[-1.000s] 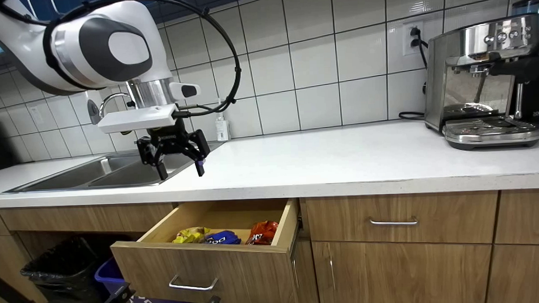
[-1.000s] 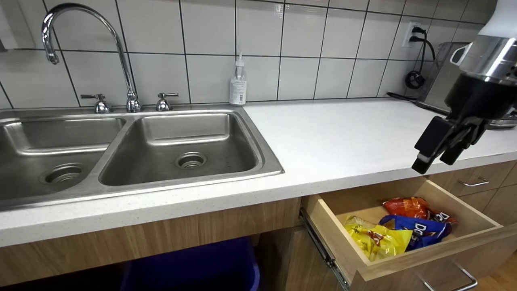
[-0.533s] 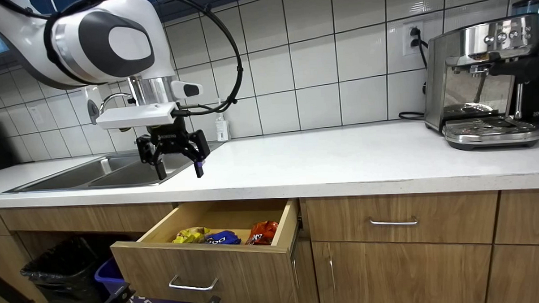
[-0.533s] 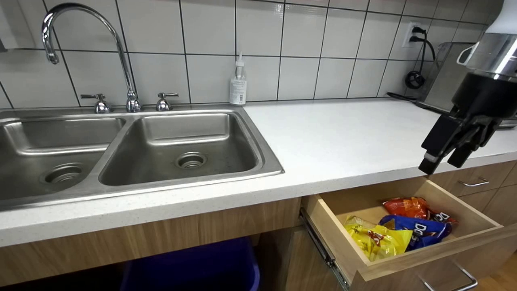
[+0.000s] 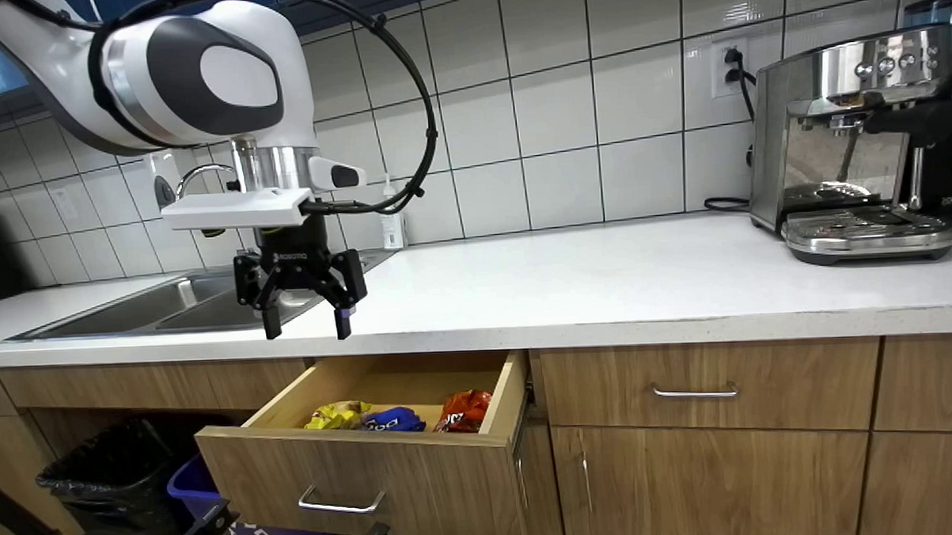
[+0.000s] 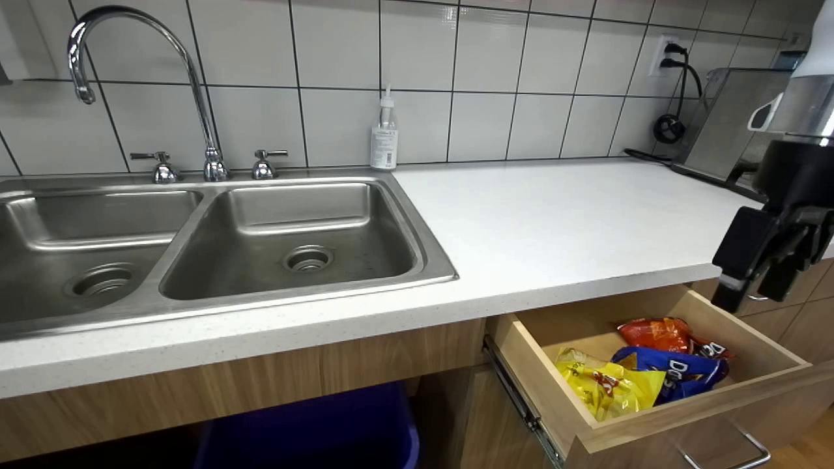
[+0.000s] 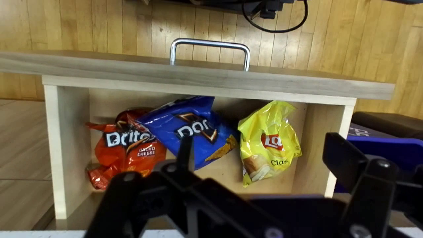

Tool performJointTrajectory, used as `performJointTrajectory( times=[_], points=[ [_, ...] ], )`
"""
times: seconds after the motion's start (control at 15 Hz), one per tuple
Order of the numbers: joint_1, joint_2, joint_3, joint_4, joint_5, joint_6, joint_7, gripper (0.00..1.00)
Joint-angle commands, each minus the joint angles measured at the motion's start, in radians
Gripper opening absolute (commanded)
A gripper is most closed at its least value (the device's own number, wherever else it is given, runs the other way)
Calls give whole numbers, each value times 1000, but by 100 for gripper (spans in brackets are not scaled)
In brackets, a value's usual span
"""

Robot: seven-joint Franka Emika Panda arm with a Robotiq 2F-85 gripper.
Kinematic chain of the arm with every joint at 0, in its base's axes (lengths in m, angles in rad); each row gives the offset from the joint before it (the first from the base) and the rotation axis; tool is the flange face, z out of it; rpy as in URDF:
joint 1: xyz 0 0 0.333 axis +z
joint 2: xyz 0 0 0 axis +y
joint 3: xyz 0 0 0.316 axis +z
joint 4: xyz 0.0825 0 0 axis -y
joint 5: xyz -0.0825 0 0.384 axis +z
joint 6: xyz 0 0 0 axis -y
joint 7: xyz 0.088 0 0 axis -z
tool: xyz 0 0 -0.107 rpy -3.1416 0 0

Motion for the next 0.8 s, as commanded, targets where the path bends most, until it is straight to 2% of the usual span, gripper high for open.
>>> performJointTrajectory(
  times=[0.0,0.33,0.73],
  points=[
    [-12,-10,-2,1,9,-78,-35,100],
    [-17,11,1,0,6,-147,-26,100],
    [-43,67,5,-3,-24,-159,-4,100]
  ],
)
